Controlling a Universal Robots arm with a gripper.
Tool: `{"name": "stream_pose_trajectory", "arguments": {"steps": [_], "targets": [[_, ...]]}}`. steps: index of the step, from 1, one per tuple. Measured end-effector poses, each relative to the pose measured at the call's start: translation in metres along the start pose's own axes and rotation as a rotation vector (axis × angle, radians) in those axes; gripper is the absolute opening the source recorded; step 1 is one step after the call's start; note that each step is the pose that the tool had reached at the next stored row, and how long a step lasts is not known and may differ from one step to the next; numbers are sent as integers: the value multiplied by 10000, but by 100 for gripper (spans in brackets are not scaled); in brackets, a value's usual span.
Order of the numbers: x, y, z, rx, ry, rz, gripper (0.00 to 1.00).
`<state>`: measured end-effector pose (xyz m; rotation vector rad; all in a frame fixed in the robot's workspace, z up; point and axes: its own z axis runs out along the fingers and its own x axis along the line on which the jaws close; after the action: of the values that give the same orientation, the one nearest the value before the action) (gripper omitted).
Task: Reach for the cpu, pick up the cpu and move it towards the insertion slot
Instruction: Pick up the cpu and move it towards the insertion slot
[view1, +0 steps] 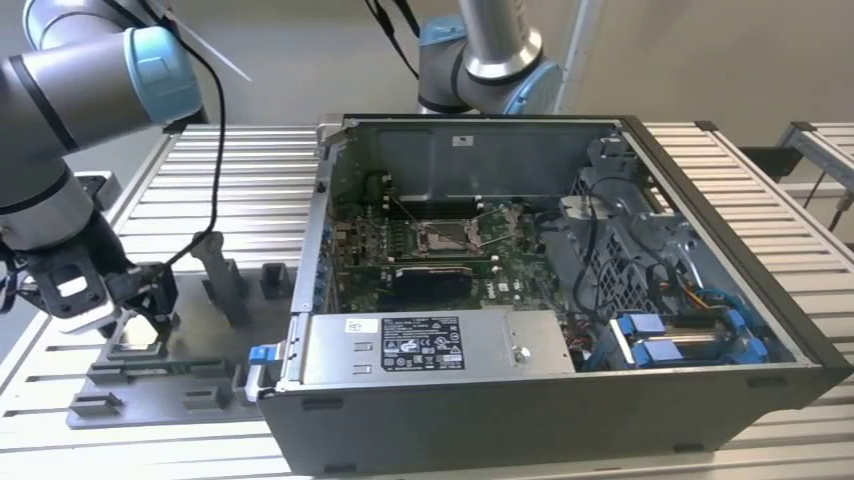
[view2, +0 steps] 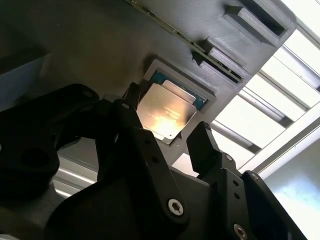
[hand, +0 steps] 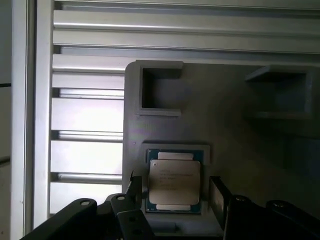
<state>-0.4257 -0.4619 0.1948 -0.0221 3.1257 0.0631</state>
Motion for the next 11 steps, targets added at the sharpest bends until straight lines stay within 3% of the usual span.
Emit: {"name": "stream_pose_trajectory", "arguments": {"steps": [11], "targets": [[9,-2,57,0,-5,0,100]]}}
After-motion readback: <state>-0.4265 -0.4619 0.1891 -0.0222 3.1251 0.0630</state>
